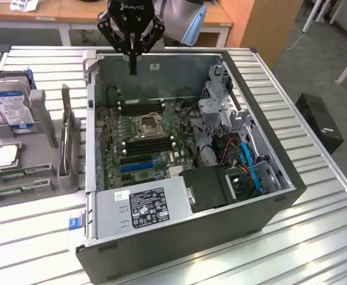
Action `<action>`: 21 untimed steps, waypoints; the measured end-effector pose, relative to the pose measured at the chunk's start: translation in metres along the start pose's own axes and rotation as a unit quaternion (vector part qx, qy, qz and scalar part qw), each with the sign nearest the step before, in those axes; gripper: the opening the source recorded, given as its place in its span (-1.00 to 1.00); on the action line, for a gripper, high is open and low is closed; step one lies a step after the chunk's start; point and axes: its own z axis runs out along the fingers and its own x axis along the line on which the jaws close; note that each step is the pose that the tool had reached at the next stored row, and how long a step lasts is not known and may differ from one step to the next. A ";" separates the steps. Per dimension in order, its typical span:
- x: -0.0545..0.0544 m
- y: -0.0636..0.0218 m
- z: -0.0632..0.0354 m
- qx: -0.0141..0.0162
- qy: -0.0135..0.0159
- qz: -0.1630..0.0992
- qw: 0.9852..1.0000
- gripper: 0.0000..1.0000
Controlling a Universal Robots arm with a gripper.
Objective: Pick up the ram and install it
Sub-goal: 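Reach for the ram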
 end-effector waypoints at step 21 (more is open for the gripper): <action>0.016 -0.0012 -0.0004 0.000 0.000 0.000 1.000 -0.79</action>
